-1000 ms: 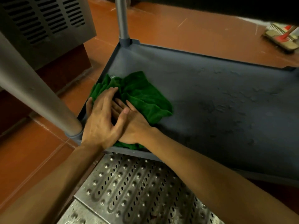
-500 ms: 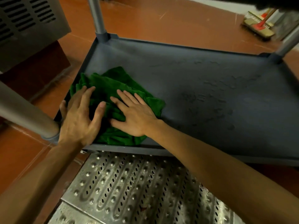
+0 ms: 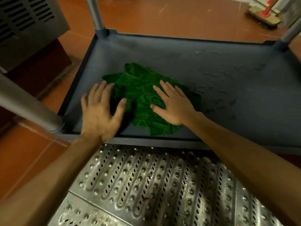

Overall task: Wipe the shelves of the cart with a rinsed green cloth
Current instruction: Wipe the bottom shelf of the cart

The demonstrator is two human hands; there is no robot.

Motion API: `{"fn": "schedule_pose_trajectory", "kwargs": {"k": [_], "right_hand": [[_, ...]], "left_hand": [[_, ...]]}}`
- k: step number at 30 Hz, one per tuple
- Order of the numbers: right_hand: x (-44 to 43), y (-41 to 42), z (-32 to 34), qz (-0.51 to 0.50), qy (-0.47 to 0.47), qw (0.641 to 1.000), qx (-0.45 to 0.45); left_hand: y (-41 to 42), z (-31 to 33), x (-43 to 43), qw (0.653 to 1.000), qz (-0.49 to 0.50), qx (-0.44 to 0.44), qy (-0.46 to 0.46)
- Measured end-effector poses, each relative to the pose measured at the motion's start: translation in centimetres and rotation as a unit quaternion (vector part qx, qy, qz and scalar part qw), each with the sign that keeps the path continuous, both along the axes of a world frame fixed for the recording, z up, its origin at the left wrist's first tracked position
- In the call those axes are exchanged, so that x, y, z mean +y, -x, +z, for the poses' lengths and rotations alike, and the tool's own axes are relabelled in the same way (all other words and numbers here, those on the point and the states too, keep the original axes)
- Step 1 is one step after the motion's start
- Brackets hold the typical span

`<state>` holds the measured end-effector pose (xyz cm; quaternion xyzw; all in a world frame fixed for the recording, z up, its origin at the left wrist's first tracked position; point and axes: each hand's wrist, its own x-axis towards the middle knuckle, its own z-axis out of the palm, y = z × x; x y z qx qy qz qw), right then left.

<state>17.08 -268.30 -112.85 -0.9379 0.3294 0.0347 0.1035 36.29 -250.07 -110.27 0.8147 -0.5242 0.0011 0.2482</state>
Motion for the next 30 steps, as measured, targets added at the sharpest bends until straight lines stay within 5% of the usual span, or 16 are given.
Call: {"fn": "schedule_pose_trajectory", "kwargs": {"k": [5,13,30], "right_hand": [[0.4,0.4,0.1,-0.004,0.024,0.999,0.025],[-0.7,4.3,0.2,-0.057,0.018,0.998,0.011],[-7.1,27.5,1.3,-0.312,0.019,0.946,0.086]], "left_hand": [[8.8,-0.9,-4.2,0.997,-0.074,0.019,-0.018],[9.0,-2.1,-4.7,0.995,-0.014,0.010,-0.097],[8.8,-1.8,-3.9,0.991,0.036,0.017,-0.129]]}}
